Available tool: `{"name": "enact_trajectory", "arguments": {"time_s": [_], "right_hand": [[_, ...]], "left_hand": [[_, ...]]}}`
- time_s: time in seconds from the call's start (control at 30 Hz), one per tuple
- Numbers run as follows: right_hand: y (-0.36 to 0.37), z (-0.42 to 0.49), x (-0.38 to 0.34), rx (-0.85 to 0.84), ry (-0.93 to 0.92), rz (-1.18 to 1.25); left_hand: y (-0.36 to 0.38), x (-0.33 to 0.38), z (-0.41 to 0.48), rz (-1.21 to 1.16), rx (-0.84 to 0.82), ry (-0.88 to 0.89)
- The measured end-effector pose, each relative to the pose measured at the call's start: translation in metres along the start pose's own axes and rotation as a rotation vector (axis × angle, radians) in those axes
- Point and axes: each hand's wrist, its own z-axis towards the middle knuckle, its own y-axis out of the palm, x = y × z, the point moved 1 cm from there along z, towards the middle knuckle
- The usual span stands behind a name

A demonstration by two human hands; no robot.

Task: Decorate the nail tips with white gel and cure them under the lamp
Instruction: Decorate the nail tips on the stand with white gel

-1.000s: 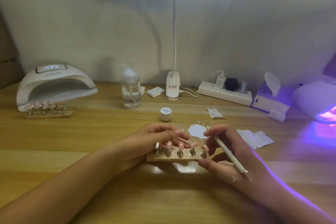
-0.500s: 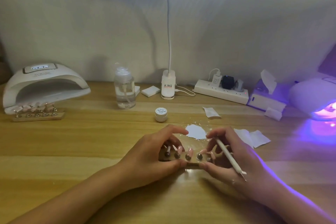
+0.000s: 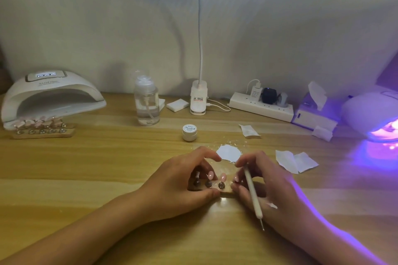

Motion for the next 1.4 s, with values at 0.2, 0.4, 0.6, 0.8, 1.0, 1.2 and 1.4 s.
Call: {"name": "enact_trajectory", "arguments": {"time_s": [0.2,0.4,0.6,0.8,1.0,1.2,1.4], "right_hand": [[0.002,-0.001,0.003,-0.007,0.022,0.057],[-0.003,0.001,0.0,-0.002,0.05,0.063],[-0.028,0.007,0.002,0.27,0.18,0.194],[-0.023,0.018,0.018,0.433,0.394,0.423],[-0.021,0.03,0.022,0.412,0.565,0.524],[-0.015,0.053,0.027,0.41,0.582,0.4],[-0.009,0.053,0.033,0.304,0.542,0.279]], "left_hand": [[0.003,-0.003,-0.003,0.06,-0.011,0.024],[0.001,-0.005,-0.004,0.164,0.029,0.067],[-0.004,-0.01,-0.004,0.266,-0.007,0.026],[-0.008,-0.012,-0.003,0.253,0.034,-0.003],[-0.007,-0.009,0.002,0.096,-0.001,-0.024],[-0.009,-0.008,0.003,0.021,0.024,-0.061],[-0.01,-0.01,0.006,-0.139,0.019,-0.1]]}}
